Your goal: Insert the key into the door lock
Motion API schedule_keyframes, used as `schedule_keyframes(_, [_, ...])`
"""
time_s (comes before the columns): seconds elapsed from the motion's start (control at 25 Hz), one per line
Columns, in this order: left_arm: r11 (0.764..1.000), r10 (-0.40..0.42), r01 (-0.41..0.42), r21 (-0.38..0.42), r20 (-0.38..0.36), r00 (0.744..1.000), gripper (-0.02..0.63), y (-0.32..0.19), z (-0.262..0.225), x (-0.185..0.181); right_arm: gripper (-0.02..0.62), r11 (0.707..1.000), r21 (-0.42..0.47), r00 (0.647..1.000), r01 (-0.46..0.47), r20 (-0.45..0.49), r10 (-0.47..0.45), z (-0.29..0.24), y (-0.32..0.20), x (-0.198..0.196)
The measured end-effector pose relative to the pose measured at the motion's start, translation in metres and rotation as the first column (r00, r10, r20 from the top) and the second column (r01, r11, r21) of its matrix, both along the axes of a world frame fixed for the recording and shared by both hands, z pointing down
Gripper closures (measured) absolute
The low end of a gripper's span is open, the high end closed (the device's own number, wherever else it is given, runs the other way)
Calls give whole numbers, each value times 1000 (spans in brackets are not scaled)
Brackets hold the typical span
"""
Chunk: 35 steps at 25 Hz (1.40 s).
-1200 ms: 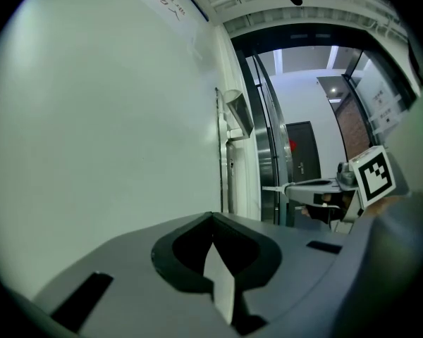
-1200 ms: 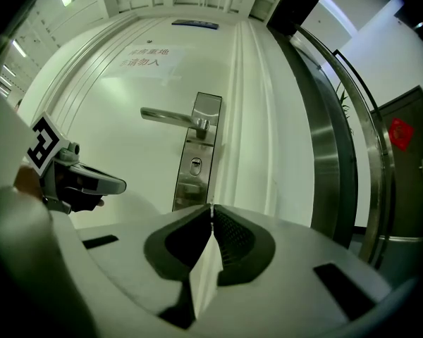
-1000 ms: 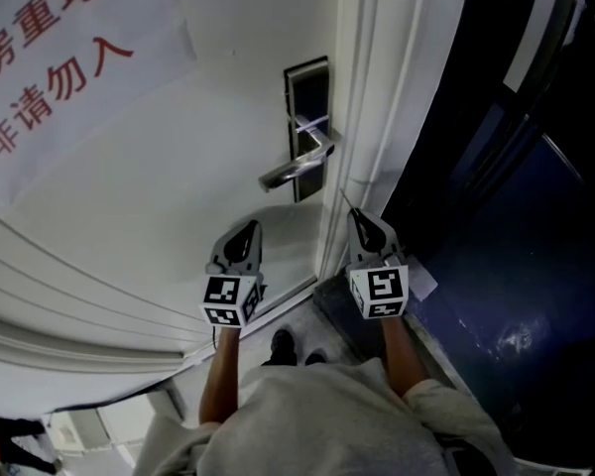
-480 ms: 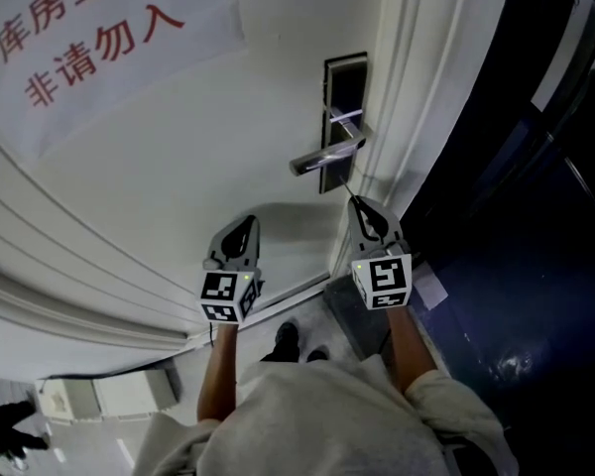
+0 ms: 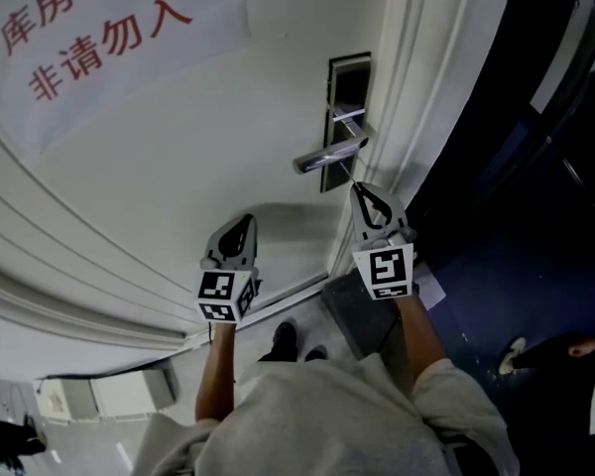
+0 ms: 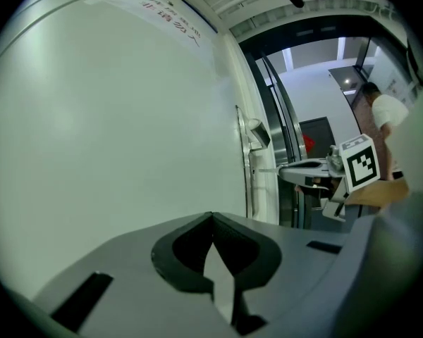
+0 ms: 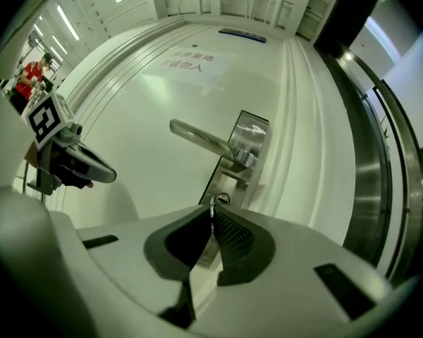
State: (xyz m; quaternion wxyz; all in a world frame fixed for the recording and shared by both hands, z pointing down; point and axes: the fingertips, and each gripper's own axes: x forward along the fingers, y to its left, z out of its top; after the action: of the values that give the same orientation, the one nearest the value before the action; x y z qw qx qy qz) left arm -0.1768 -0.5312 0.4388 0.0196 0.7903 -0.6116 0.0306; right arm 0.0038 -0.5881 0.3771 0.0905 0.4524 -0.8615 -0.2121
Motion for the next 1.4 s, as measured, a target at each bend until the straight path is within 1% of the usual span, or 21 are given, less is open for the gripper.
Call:
schedule_keyframes(0.08, [1000,1,-1,-9,0,1000,589,0,2,-1,566,999,51,998,-9,-67,12,-4,-2,0])
schedule_keyframes(0.2, [1000,5,-5,18,-2,1000,589,-1,-2,0,566,993,120,984,-9,-176,30,-10,-3,-1])
schedule_keyframes(0.36, [1000,11,-11,18,-5,1000,589,-1,-2,2,566,981,195,945,-11,-319,74,-10,-5,1])
schedule_keyframes(0.44, [1000,15,-14,17,-5,1000,589,-2,-1,2,566,969,246,915,-7,-390,106,-8,-6,1])
schedule_keyframes(0.52, [1000,19,-18,17,-6,1000,589,-2,-1,4,566,954,299,876,7,-461,138,-7,-7,0])
schedule_keyframes(0.64, [1000,22,-22,18,-17,1000,589,-1,-2,6,566,922,385,801,35,-562,205,-4,-8,0])
schedule_keyframes(0.76, [1000,22,-22,17,-20,1000,589,-1,-1,6,566,896,441,736,63,-626,257,-1,-13,2])
schedule_keyframes(0.84, [1000,19,-19,6,-20,1000,589,1,2,6,566,888,453,711,73,-648,272,1,-16,4])
schedule_keyframes(1.4, [1000,5,-5,12,-16,1000,589,3,2,1,566,888,448,692,99,-672,262,8,-22,-4])
